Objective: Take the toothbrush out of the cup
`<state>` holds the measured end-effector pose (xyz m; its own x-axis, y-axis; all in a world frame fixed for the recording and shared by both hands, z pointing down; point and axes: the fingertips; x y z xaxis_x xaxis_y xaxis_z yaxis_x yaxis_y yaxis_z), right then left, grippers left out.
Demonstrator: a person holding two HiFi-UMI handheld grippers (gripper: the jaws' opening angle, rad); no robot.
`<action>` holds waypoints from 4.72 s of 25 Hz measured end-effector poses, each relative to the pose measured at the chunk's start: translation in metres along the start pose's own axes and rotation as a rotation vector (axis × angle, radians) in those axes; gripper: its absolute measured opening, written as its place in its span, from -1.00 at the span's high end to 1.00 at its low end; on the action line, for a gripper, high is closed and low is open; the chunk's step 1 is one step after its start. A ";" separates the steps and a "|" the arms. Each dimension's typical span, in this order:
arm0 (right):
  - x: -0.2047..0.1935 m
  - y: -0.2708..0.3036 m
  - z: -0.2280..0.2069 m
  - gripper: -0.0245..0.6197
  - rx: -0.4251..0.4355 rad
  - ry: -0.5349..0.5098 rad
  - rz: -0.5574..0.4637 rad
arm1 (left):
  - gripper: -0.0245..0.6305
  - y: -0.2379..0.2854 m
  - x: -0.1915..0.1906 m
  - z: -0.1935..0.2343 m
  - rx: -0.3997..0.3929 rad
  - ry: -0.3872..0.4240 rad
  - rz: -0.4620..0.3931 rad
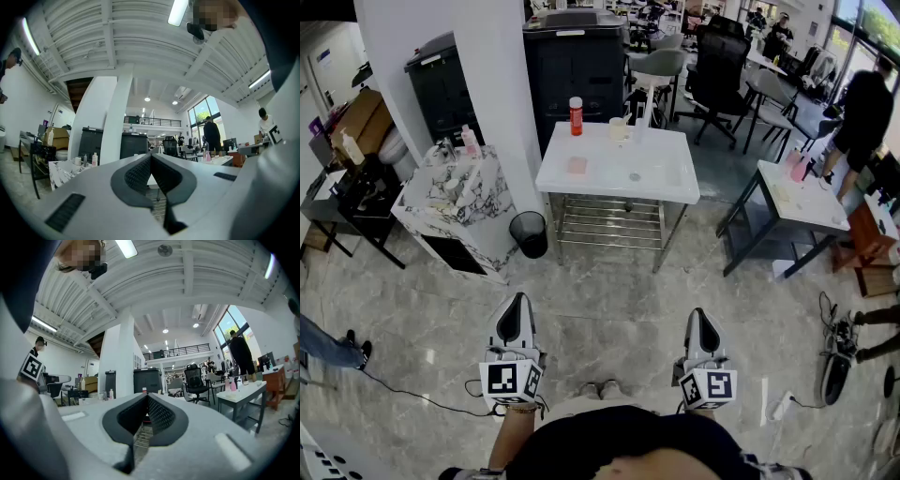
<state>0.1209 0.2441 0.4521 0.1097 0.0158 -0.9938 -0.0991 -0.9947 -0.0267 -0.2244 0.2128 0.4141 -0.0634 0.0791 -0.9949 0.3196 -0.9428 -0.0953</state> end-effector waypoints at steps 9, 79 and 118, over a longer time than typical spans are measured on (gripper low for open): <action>0.004 0.006 0.006 0.91 0.017 -0.012 -0.016 | 0.92 0.002 -0.002 0.005 0.008 0.012 0.000; -0.014 0.085 -0.049 0.92 0.075 0.036 0.039 | -0.82 0.110 -0.009 -0.037 -0.057 0.005 -0.009; 0.000 0.407 -0.039 0.92 0.018 0.025 -0.003 | -0.82 0.416 -0.046 0.090 -0.165 -0.002 0.050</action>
<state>0.1188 -0.1644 0.4456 0.1347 0.0164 -0.9908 -0.1160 -0.9927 -0.0322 -0.1740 -0.2120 0.4234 -0.0453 0.0321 -0.9985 0.4730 -0.8797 -0.0498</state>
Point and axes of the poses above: the fingertips, and each gripper's own axes: y forward along the fingers, z to its left, x out of its top, and after that the axes turned 6 degrees about -x, right-handed
